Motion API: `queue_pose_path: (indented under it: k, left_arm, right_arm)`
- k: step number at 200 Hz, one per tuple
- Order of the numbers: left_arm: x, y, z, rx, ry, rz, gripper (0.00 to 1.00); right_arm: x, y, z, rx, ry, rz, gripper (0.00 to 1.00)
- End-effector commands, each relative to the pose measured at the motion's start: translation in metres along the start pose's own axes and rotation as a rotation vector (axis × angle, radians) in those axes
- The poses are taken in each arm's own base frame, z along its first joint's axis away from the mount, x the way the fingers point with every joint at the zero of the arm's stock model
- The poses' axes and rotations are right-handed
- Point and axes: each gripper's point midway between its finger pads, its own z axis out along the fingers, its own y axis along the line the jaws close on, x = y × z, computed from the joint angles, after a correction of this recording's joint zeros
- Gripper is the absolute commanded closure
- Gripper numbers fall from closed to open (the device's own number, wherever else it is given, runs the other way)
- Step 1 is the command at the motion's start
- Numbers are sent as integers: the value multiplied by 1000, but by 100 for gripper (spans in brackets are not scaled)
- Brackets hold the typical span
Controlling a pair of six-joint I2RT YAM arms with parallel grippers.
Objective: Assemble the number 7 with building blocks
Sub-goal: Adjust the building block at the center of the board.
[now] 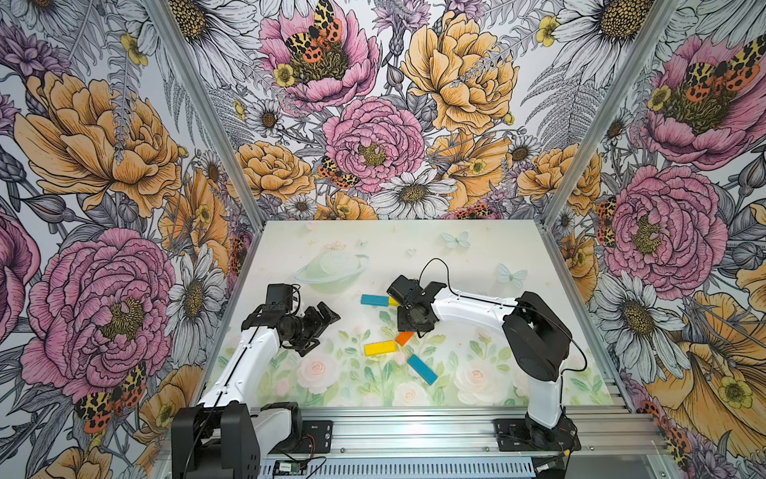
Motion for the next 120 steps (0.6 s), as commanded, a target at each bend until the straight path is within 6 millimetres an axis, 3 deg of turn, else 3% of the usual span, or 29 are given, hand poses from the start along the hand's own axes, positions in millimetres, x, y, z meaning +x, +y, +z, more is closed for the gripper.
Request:
queue_pose_path:
  k: [1, 41, 89, 120]
  left_arm:
    - [-4, -14, -6, 45, -26, 22, 1]
    - [-4, -13, -5, 42, -28, 16, 1]
    - [-3, -12, -7, 44, -37, 19, 1]
    - [-2, -11, -7, 43, -35, 19, 1]
  right_arm:
    - [11, -8, 13, 21, 42, 42, 51]
    - [15, -14, 16, 44, 52, 40, 54]
    - [8, -12, -5, 48, 13, -7, 53]
    - [15, -14, -3, 62, 27, -3, 52]
